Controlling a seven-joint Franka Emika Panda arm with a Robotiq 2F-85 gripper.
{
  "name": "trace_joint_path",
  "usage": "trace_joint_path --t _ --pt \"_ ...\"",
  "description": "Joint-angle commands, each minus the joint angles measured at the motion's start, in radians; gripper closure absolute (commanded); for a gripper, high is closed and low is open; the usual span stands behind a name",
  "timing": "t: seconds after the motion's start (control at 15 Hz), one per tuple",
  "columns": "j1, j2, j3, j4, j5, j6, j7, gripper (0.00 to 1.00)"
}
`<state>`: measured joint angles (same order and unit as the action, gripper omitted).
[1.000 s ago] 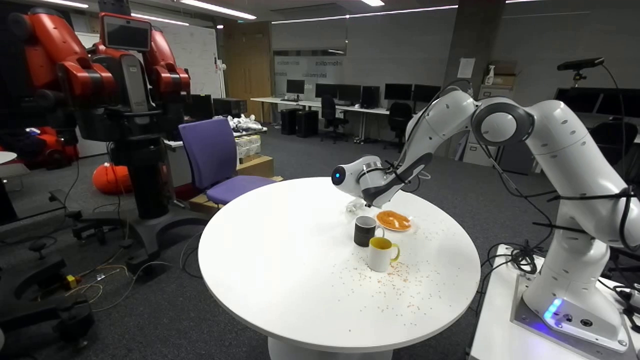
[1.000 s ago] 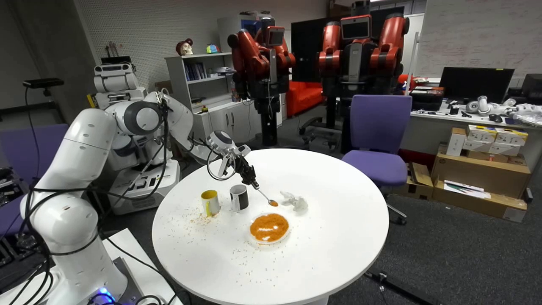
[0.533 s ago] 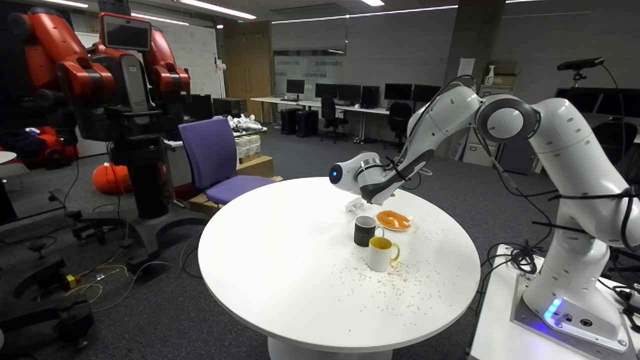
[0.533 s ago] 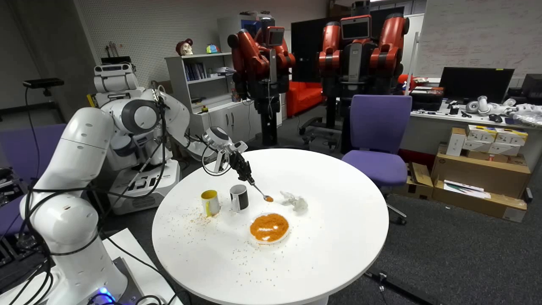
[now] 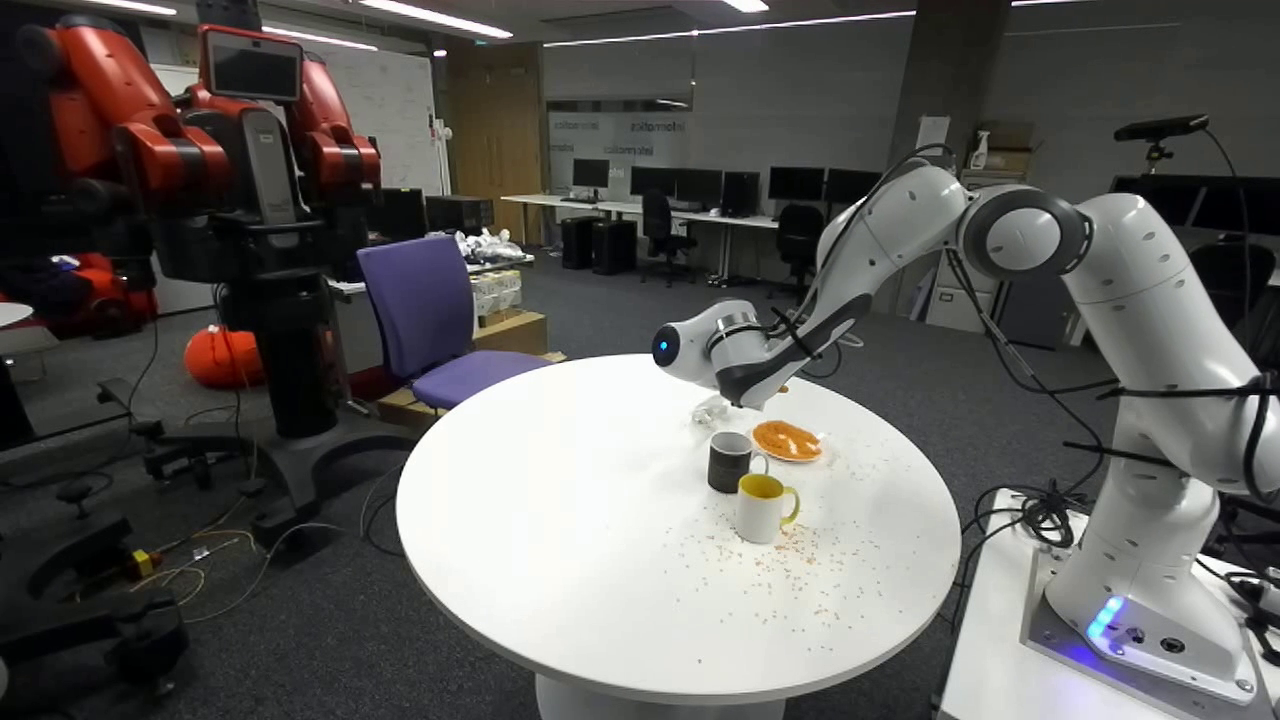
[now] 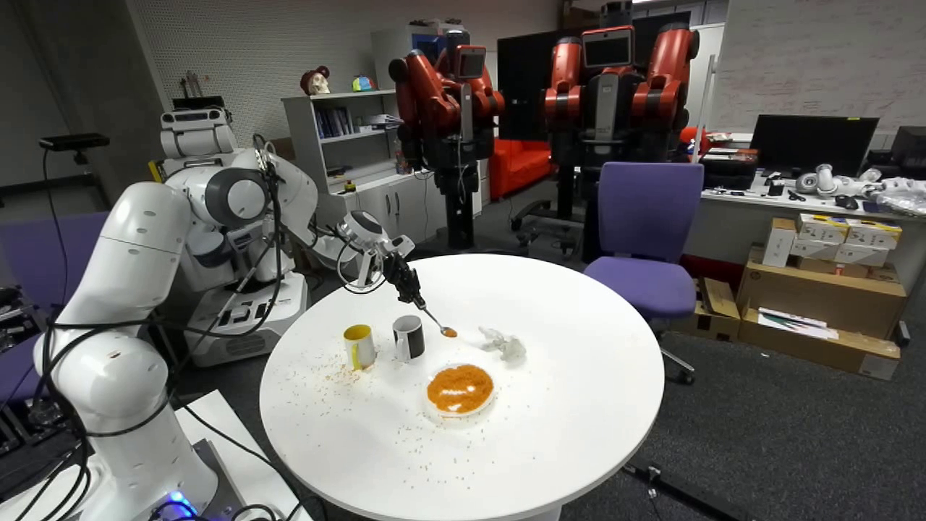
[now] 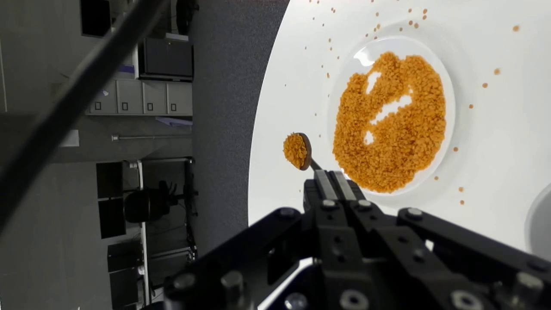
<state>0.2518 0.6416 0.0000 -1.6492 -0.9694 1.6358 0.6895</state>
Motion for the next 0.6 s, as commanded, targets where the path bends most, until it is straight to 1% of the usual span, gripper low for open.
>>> trace_joint_path --t 0.0,0.53 --pt "0.012 -0.023 0.018 0.007 -0.014 -0.047 -0.033 1.00" --pt "0.054 0.005 0.032 0.066 -0.035 -0.064 -0.078 1.00"
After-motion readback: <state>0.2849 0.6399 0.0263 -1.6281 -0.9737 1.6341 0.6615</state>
